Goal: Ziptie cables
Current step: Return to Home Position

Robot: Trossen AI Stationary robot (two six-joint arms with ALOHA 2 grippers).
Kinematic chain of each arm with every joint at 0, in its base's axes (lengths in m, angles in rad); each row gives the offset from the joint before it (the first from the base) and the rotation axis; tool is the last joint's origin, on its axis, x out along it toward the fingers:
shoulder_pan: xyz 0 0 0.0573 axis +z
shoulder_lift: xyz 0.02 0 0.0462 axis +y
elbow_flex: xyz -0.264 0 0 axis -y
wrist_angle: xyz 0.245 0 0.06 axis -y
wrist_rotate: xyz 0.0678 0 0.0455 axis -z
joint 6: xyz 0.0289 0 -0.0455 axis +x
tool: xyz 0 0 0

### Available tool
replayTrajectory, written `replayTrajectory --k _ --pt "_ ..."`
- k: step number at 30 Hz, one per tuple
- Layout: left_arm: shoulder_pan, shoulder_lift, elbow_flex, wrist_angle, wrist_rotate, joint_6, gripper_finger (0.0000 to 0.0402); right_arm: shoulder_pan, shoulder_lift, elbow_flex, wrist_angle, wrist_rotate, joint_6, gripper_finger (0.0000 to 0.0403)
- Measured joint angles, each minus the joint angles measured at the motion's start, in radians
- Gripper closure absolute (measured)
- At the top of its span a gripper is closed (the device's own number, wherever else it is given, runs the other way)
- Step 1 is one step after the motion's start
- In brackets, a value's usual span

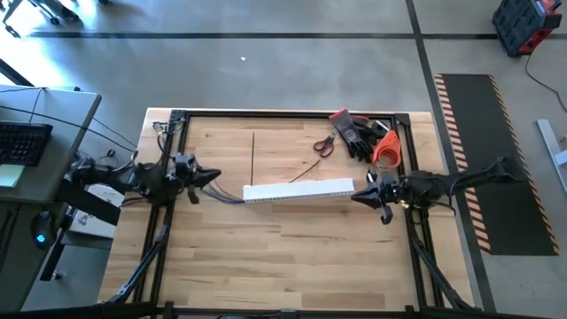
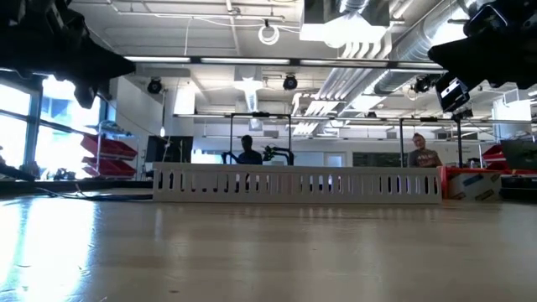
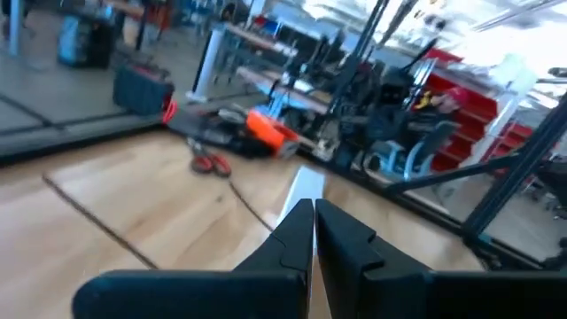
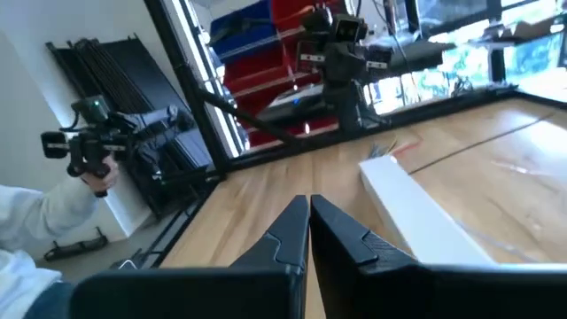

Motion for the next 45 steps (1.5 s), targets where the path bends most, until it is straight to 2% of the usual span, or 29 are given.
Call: replayTrajectory --k 2,5,9,12,15,21,29,39,45 --pt "0.062 -0.047 0.001 -0.029 0.062 0.037 0.0402 -0.03 -0.014 0.0 -0.001 -0.037 -0.019 0.0403" --pt "0.158 -0.046 0.004 -0.112 0.116 0.071 0.0402 -0.077 -0.025 0.0 -0.001 -0.083 -0.043 0.0403" --pt "0.279 -0.043 0.0 -0.174 0.228 0.086 0.0402 -0.142 -0.022 0.0 -0.014 -0.089 -0.104 0.0403" --pt "0.353 -0.046 0.0 -0.17 0.326 0.204 0.0402 -0.189 -0.021 0.0 -0.041 -0.088 -0.152 0.0403" --pt "0.395 -0.044 0.0 -0.173 0.353 0.321 0.0402 -0.215 -0.021 0.0 -0.081 -0.089 -0.171 0.0403" --pt "0.405 -0.035 0.0 -0.17 0.37 0.484 0.0402 -0.22 -0.02 0.0 -0.169 -0.086 -0.194 0.0403" --pt "0.405 -0.002 0.0 -0.172 0.339 0.415 0.0402 -0.22 -0.02 0.0 -0.219 0.073 -0.216 0.0403" --pt "0.401 -0.003 0.0 -0.172 0.339 0.423 0.0402 -0.22 -0.021 0.0 -0.239 0.078 -0.212 0.0403" --pt "0.297 -0.01 0.0 -0.17 0.276 0.424 0.0402 -0.214 -0.046 0.0 -0.263 0.078 -0.211 0.0403"
